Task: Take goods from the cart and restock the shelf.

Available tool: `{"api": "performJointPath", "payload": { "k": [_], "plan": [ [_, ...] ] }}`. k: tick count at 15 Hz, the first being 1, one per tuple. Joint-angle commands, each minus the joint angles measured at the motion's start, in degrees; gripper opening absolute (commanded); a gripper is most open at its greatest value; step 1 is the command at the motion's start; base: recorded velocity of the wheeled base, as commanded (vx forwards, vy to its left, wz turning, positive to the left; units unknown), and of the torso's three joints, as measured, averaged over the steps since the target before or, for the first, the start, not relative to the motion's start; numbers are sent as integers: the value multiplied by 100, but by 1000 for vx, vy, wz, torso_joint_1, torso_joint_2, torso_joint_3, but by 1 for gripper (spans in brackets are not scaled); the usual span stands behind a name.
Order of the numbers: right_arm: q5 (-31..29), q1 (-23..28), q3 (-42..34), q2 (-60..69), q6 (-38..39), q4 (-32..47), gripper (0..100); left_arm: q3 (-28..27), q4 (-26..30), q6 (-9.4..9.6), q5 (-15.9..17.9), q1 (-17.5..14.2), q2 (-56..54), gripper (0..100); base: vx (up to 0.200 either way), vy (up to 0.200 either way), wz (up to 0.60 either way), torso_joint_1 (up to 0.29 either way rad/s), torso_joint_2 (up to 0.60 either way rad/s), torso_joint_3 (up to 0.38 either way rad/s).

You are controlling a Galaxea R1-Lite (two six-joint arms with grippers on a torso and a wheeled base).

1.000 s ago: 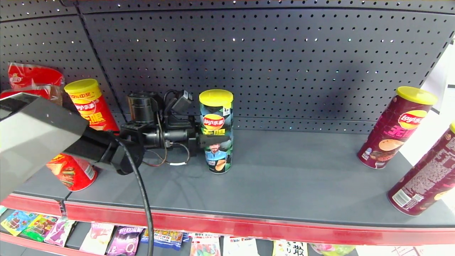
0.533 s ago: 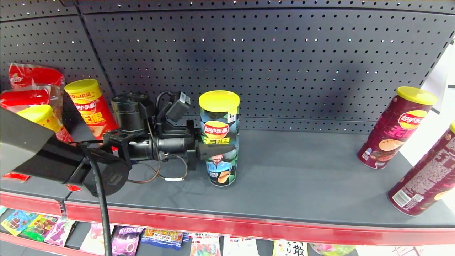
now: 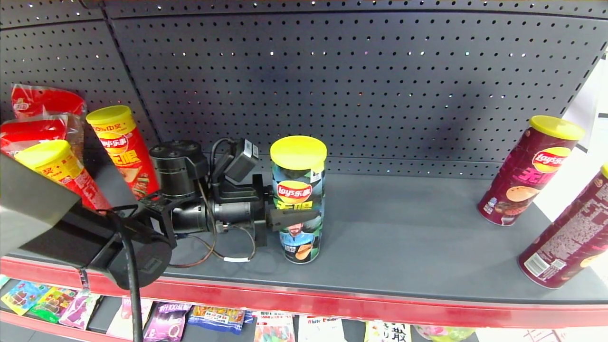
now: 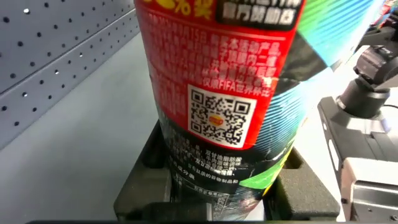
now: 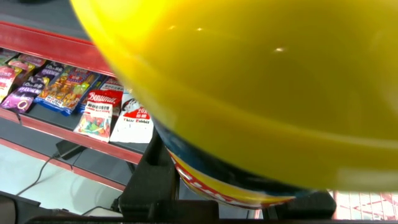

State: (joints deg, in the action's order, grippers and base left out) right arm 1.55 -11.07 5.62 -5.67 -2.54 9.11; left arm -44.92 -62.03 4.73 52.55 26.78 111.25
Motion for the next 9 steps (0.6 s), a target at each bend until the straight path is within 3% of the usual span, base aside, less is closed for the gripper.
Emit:
{"api": "performJointPath", "payload": {
  "k": [1,9],
  "plan": [
    [3,-1,1,-4,-1,3,0,115,-73,-7,-123,55,28,0,0,0,0,0,0,0],
    [3,-1,-8,-4,7,3,0,766,-688,-42,-219,178,-7,0,0,0,0,0,0,0]
  ]
}}
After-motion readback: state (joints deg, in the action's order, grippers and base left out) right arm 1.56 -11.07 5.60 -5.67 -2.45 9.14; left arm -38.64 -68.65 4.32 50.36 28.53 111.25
